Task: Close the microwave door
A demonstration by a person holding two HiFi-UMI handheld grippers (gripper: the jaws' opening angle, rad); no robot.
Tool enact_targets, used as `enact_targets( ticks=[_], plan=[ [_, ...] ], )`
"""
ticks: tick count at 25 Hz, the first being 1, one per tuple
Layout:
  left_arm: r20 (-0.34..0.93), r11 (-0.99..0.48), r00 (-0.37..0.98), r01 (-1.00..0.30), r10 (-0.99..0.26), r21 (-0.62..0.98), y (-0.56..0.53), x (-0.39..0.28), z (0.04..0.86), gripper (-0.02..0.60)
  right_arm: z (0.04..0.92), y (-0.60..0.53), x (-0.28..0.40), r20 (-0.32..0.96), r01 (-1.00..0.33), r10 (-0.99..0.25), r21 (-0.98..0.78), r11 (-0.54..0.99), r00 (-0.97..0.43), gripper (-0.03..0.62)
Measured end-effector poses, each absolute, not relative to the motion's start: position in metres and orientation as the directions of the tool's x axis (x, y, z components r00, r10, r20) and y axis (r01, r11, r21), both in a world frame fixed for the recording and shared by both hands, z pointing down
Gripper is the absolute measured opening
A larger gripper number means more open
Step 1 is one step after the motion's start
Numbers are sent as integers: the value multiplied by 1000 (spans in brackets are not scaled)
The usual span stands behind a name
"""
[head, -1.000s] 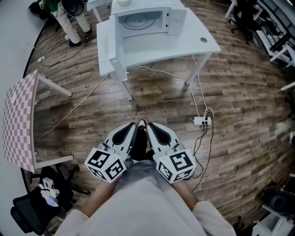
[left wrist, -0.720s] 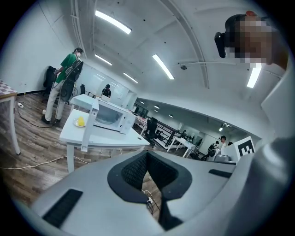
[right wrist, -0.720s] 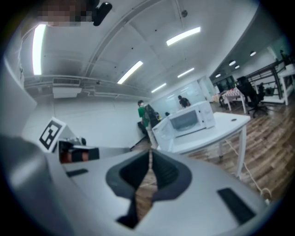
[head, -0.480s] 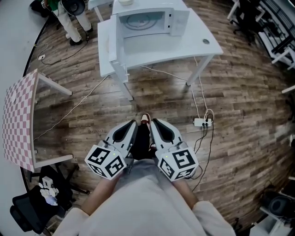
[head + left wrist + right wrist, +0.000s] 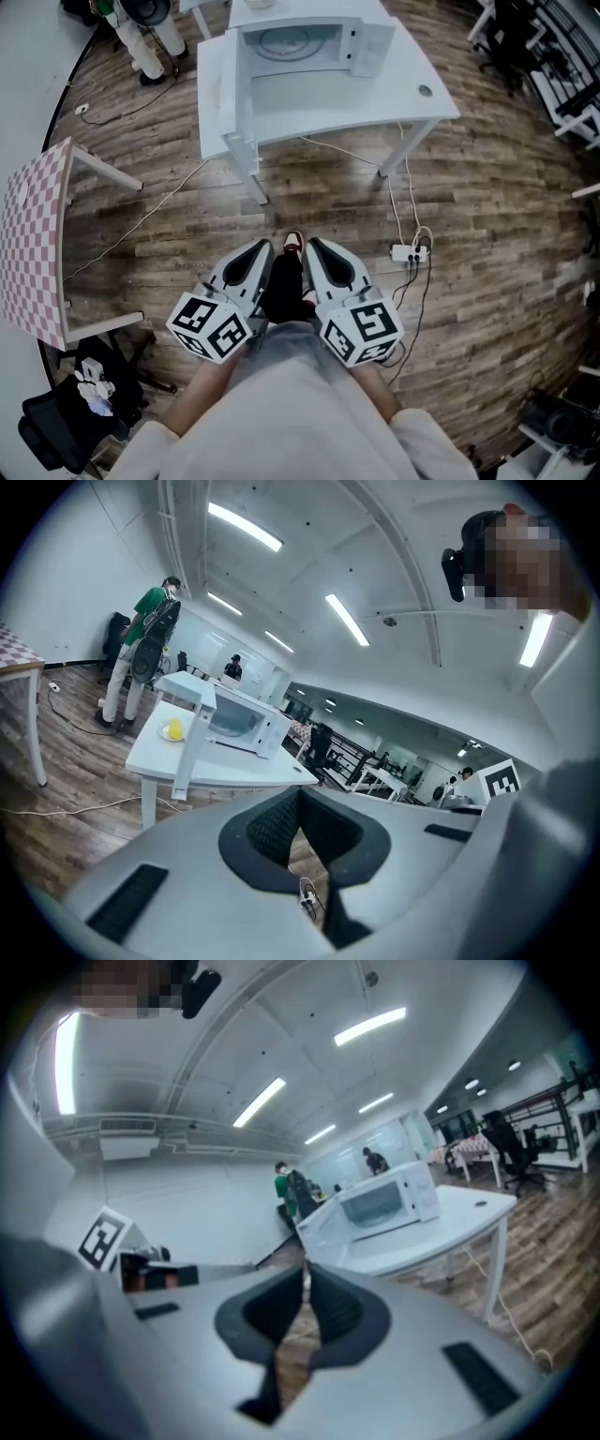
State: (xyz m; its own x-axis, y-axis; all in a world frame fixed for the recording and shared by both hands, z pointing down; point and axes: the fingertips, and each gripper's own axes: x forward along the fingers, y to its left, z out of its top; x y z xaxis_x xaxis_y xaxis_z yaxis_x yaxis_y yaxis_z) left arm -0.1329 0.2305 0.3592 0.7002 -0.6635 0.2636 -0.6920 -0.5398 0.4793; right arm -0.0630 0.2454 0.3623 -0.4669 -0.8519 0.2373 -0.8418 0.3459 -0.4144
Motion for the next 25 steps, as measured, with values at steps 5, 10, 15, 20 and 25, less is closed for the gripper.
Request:
enact_targets(
  ticks=[5, 10, 15, 20, 25],
  plan=[
    [264, -529, 694, -695, -670, 486, 208, -133, 361, 14, 367, 222, -65, 251, -835, -836, -415, 362, -488, 23],
    [264, -512, 681, -704, -683, 492, 183, -134, 361, 14, 369, 195, -70, 259, -821, -816, -422, 385, -516, 23],
    [267, -500, 675, -707, -688, 500, 155, -134, 360, 13, 369, 165, -75, 267, -809, -798, -425, 406, -540, 23],
    [262, -511, 680, -704, -684, 493, 127, -130, 355, 14, 365, 136, -81, 262, -795, -781, -425, 434, -567, 23],
    [253, -528, 694, -692, -674, 492, 102, -127, 349, 12, 362, 109, -86, 268, -782, -762, -423, 457, -590, 23]
  ],
)
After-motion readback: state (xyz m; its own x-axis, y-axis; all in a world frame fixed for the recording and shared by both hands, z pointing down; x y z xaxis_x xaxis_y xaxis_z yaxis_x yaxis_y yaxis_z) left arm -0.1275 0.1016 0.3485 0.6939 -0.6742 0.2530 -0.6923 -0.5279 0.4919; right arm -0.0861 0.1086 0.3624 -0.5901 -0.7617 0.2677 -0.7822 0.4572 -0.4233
